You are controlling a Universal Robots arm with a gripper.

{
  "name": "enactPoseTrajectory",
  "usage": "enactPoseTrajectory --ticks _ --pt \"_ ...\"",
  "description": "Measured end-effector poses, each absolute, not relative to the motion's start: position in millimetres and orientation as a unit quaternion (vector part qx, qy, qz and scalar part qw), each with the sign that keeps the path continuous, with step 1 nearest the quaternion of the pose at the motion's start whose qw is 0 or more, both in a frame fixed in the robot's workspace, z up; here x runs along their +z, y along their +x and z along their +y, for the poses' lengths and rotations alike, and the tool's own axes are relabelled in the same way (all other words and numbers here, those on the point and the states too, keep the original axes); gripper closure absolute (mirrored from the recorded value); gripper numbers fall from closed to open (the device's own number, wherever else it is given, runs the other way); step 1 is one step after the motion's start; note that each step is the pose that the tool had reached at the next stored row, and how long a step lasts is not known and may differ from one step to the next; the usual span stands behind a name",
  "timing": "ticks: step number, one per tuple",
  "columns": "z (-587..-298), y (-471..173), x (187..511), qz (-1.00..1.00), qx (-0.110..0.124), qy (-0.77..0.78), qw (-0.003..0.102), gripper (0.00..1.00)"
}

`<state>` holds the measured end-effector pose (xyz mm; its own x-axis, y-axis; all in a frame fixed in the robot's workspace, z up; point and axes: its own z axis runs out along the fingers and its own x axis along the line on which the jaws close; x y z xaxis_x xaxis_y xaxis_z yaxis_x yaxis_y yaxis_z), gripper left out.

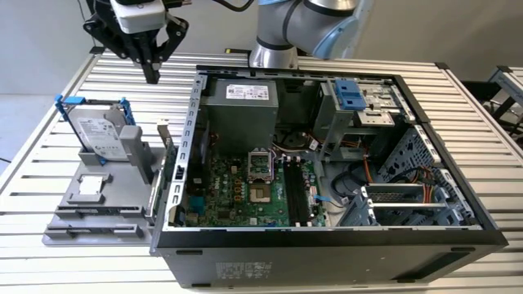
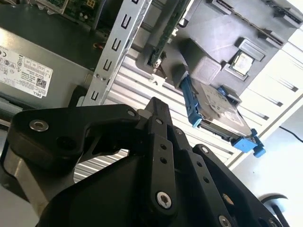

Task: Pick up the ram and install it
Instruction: 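Reach for the ram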

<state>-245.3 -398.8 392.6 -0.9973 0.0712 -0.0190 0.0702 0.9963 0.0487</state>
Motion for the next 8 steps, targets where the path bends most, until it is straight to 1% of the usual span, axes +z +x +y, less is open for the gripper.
enactPoseTrajectory --ticks 8 --pt "-398.8 -261.9 392.6 0.999 0.024 0.035 0.01 1.0"
